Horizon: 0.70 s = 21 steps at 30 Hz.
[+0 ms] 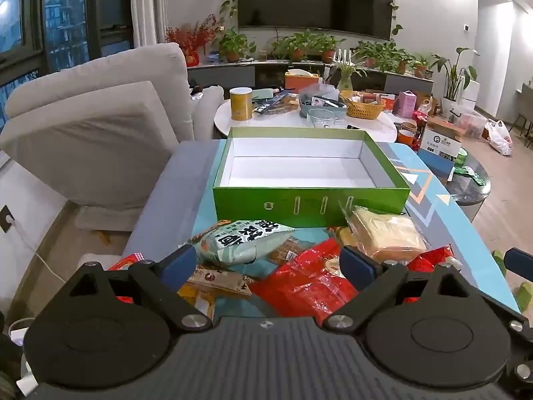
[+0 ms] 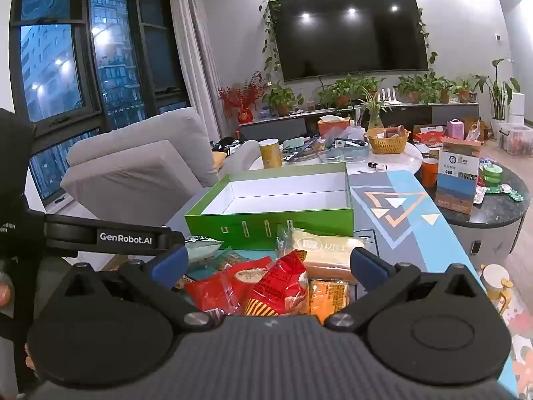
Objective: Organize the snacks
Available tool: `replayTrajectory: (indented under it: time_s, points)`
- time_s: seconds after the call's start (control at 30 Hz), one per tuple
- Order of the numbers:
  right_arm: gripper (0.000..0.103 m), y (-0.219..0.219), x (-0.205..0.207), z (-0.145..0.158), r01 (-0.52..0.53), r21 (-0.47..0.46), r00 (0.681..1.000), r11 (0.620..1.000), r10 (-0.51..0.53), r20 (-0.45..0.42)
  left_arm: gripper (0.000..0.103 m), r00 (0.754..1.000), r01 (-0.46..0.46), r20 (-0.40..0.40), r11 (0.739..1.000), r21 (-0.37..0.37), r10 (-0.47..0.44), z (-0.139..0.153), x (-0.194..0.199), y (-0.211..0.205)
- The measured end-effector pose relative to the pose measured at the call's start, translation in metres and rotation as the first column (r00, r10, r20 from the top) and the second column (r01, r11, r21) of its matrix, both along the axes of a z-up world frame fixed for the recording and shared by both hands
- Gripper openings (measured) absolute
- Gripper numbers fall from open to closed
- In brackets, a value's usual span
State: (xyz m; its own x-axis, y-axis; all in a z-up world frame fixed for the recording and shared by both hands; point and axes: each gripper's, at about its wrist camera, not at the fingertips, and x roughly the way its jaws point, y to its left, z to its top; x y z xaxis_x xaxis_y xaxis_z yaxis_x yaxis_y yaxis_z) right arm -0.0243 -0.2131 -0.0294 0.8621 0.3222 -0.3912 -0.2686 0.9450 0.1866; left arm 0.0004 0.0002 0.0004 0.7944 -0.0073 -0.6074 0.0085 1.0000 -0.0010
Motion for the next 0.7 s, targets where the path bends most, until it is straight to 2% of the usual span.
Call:
replayTrajectory:
  time_s: [0.7]
  points:
    - [0.08,0.0007,0.0074,-0.0038,0.019,-0.043,0.999,0.999,-0.021,-0.042,0.092,0.999,0.02,-0.031,0.999,0.043,-0.019,-0.0097,0.0011,-0.0092]
